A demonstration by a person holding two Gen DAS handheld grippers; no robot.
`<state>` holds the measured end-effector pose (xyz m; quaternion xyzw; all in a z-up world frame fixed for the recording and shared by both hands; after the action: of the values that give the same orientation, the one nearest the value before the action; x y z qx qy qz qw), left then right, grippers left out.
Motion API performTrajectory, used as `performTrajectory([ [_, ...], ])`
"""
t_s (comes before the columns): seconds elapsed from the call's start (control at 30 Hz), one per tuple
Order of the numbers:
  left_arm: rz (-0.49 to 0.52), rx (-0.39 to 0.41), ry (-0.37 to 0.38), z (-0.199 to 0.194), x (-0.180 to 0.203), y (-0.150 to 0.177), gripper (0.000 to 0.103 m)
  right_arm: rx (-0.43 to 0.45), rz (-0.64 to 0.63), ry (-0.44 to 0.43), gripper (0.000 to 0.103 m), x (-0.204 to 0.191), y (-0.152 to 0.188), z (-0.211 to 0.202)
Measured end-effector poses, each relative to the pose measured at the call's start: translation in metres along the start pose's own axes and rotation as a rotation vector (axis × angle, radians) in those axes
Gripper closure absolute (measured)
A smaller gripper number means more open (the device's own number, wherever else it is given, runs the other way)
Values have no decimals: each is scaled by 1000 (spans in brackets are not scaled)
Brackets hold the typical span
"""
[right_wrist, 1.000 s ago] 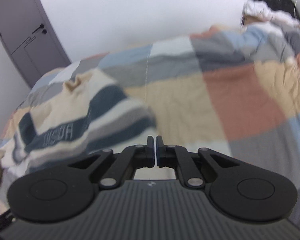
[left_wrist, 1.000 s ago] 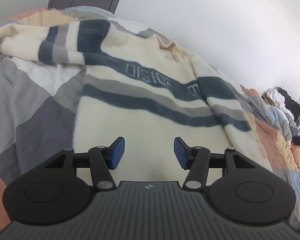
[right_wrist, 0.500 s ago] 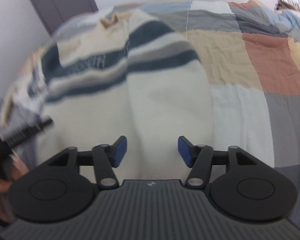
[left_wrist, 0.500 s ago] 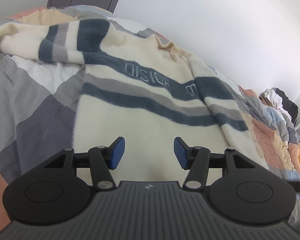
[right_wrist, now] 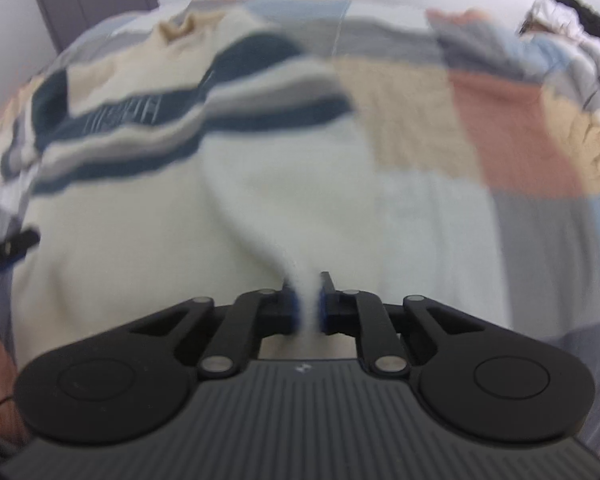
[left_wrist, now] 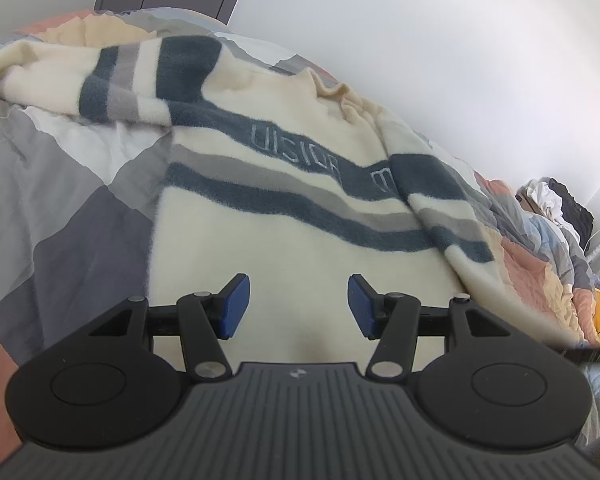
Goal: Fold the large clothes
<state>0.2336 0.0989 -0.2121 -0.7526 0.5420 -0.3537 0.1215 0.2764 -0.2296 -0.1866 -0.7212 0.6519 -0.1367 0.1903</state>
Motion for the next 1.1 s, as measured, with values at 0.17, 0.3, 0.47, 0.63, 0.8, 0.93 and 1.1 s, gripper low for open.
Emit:
performTrajectory([
  [0.17,-20,-3,2,2,-4,-1,43,130,47,40,91,44,-74,-39],
  [0.3,-11,11,-4,1,-2,0,43,288,124,0,91,90,-165,-72],
  [0.47,-6,16,-49,4,-6,-1,43,472,165,146,91,138,-266,-92],
  [0.63,-14,13,-80,10,-12,-4,43,487,266,257,91,190,-323,-49],
  [0.8,-35,23,-118,16,-22,-12,43,426,334,306,91,236,-333,29],
  [0.93,-70,33,-140,21,-33,-22,43,392,426,292,91,274,-334,86],
  [1.1,-125,37,-179,28,-48,-33,43,349,431,294,90,303,-332,148],
])
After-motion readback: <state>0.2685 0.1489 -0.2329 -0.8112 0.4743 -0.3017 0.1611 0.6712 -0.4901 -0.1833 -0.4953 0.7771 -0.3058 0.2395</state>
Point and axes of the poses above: each gripper's, at about its wrist camera, not at the fingertips, and z roughly the way its jaws point, x to its right, y to its underside, the point moved 8 cm from there along z, roughly the way its jaws point, and after that the axes turned 11 degrees about -x, right-handed, at the moved point
